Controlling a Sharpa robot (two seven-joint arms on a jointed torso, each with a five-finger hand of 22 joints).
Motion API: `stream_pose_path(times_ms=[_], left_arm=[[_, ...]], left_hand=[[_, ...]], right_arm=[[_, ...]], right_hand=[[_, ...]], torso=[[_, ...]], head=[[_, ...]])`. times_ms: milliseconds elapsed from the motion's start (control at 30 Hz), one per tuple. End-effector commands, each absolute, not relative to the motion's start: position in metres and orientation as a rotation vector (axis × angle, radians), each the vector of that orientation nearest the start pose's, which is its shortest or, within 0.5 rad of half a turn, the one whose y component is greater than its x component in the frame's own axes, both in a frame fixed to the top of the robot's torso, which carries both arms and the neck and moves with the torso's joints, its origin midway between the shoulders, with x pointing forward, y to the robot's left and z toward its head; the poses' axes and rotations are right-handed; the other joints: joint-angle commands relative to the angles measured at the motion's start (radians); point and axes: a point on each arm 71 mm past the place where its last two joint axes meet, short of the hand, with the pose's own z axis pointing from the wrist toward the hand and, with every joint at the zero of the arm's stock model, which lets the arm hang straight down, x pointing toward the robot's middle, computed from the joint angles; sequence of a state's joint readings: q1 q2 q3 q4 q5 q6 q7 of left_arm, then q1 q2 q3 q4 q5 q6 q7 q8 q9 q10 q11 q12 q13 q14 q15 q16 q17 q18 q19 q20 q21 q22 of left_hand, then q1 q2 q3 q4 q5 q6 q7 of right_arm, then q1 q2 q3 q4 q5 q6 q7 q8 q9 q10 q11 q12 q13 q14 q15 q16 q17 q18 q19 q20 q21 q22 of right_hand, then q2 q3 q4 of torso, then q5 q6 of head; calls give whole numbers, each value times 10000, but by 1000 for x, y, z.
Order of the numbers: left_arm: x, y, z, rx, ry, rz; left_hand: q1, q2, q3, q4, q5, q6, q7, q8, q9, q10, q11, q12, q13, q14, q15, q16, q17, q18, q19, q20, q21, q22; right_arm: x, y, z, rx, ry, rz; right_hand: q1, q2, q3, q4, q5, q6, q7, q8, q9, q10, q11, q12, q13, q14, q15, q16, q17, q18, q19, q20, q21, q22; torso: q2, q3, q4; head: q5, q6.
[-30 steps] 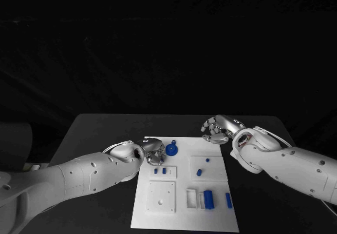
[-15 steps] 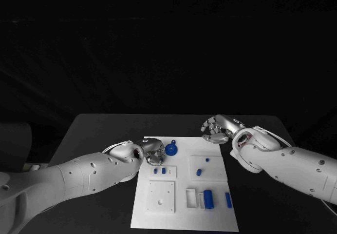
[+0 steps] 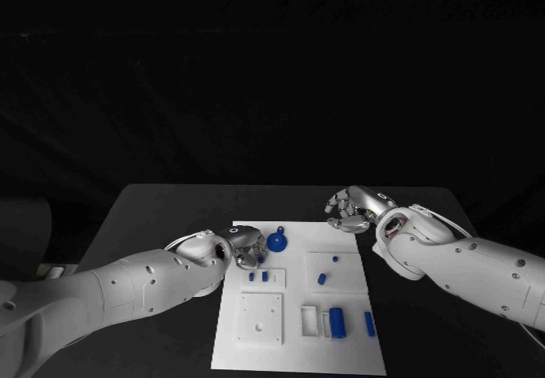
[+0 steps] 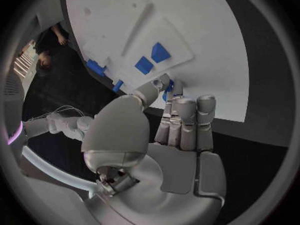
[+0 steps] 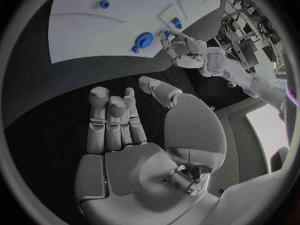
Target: Assemble the parts on the task board
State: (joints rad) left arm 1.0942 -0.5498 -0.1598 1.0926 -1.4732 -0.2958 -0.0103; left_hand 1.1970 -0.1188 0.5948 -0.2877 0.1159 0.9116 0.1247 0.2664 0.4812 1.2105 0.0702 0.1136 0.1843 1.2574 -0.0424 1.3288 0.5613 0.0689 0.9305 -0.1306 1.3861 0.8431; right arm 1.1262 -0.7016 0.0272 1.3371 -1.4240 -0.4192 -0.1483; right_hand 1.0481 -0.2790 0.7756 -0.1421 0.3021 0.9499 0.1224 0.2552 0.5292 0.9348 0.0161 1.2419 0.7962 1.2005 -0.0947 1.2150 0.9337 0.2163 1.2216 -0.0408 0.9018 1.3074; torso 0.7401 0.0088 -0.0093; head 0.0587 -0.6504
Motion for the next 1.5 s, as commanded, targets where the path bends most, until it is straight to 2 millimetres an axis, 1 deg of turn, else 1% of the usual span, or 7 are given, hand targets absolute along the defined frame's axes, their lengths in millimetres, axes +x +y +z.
stream_pose_path(times_ms=[33, 567, 867, 1167, 1267, 1400, 1500], left_arm=[[509, 170, -302, 2429, 18453, -5603], [510, 173, -301, 2305, 18343, -5508], [511, 184, -301, 2168, 18319, -5301], [513, 201, -299, 1804, 18198, -5052], [517, 215, -298, 326, 18515, -5404], [531, 232, -282, -2468, 18213, -6483], [537, 240, -269, -4421, 17843, -7520]], left_hand=[[-9, -83, -30, 45, -28, -86, 22, -70, -17, -142, 61, -44, -16, -64, 40, -69, -10, 1293, -58, -85, -27, 8], [14, -125, -23, 51, -20, -97, 70, -50, -29, -308, 120, -53, -27, -121, 99, -113, -30, 1314, -107, -18, -58, 1], [165, -111, 53, 20, 32, 4, 126, 33, -18, -390, 142, -9, -15, -127, 121, -115, -34, 1347, -118, 15, -61, 2], [352, -88, 148, -1, 66, 13, 127, 62, -30, -488, 168, 19, -12, -136, 147, -119, -38, 1365, -134, 43, -66, 3], [435, -47, 193, -5, 80, -25, 122, 50, -45, -472, 162, 59, 2, -132, 142, -114, -37, 1372, -133, 48, -65, 4], [433, 6, 208, 11, 101, -7, 210, 72, -48, -405, 148, 140, 34, -177, 130, -149, -52, 1360, -161, 57, -72, 6], [243, 21, 132, 75, 55, 8, 286, 94, -52, -353, 136, 219, 66, -220, 114, -193, -73, 1329, -197, 67, -88, 2]], right_arm=[[516, -188, -204, 195, 16034, 6148], [516, -189, -204, 206, 16026, 6129], [516, -190, -204, 222, 16025, 6098], [517, -193, -205, 253, 16020, 6040], [519, -197, -206, 344, 16002, 6083], [521, -201, -207, 403, 15991, 6220], [521, -203, -208, 384, 16185, 6399]], right_hand=[[-26, 57, -20, -35, 64, 3, 76, 11, 12, -9, 27, 33, -13, 10, 53, -41, -16, 455, 6, -97, -36, 173], [-28, 59, -20, -33, 65, 1, 77, 11, 12, -8, 27, 34, -15, 10, 53, -41, -17, 455, 7, -96, -37, 173], [-27, 57, -21, -35, 65, 0, 76, 12, 12, -8, 27, 35, -16, 10, 53, -41, -17, 455, 7, -97, -37, 173], [-25, 54, -21, -39, 66, -4, 77, 10, 12, -9, 27, 35, -18, 9, 53, -41, -17, 455, 7, -97, -37, 173], [-3, 49, -12, -58, 68, -57, 87, -16, 1, -12, 34, 34, -23, 6, 58, -44, -18, 455, 4, -100, -41, 172], [81, 41, 18, -135, 47, -171, 120, -71, -25, -39, 66, 24, -39, -24, 88, -63, -26, 455, -30, -93, -63, 171], [144, 41, 32, -211, -3, -224, 150, -93, -36, -112, 97, -25, -69, -89, 120, -98, -36, 455, -103, -64, -96, 174]], torso=[[1, 1, -2], [1, 11, -4], [-4, 6, 0], [-1, -2, -1], [-2, -7, 3], [-12, -2, -7], [-9, -1, -3]], head=[[-1, 2], [-18, 6], [-36, 28], [-50, 53], [-56, 68], [-56, 101], [-88, 129]])
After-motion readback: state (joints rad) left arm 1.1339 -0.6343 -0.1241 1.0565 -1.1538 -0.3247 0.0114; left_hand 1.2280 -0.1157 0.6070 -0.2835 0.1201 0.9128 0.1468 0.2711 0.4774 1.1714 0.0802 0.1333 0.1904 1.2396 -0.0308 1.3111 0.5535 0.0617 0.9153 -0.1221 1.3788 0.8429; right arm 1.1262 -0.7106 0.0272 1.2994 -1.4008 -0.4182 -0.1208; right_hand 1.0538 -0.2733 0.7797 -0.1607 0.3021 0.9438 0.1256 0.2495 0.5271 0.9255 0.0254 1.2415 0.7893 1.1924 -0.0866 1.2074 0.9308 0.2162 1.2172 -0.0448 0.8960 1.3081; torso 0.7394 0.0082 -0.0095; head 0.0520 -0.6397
